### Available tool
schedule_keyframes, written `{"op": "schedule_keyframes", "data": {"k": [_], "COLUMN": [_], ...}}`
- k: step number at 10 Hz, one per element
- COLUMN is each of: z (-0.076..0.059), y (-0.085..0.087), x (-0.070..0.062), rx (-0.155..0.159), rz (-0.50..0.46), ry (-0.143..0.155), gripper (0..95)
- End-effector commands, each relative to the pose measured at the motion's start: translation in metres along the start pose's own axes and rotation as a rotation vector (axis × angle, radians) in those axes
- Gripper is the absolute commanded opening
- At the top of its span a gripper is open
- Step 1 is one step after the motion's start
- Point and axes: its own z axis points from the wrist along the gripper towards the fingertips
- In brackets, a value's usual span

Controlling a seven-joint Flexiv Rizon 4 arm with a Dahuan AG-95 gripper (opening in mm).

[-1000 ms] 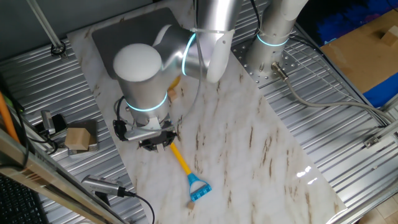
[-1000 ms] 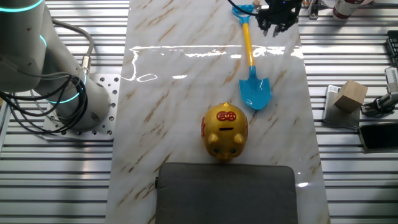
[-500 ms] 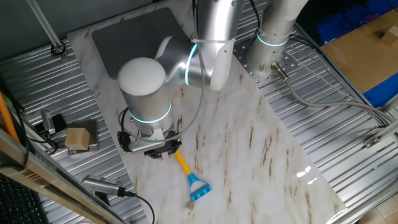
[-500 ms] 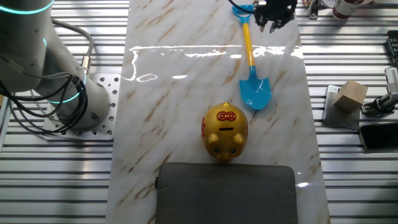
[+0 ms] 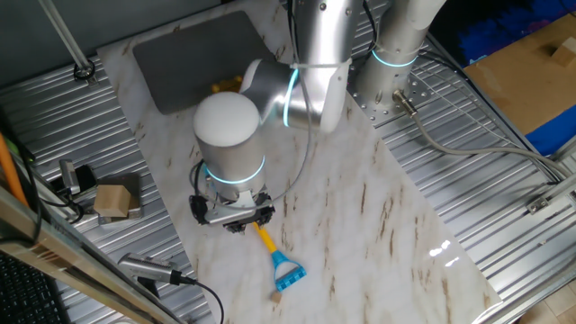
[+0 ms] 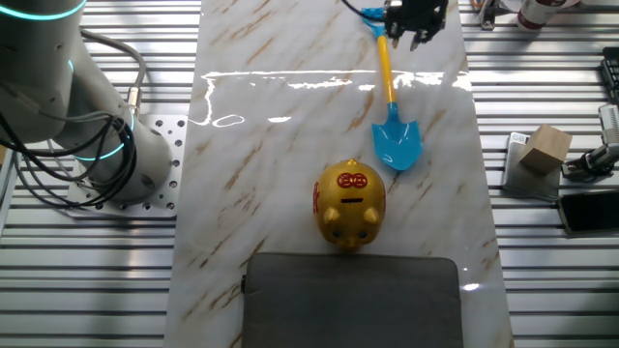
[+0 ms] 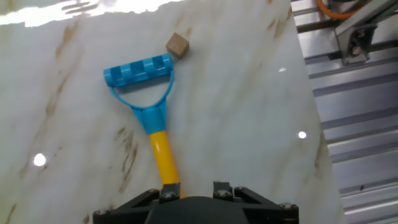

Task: Use a shovel to scoop up an object

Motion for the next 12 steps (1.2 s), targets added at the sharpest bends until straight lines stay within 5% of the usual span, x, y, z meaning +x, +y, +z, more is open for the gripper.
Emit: {"op": "schedule_keyframes", "data": {"k": [1, 7, 12], "z": [0.0054, 0.0130, 0.0150], "y": [0.0014, 0.0023, 0.0050], "x": [0.0002, 0.0057, 0.0017], "rx": [0.000, 0.004, 0.014], "rz": [-0.008, -0.049, 0.040], "ry": [-0.001, 0.004, 0.040], "gripper": [38.0, 38.0, 38.0]}}
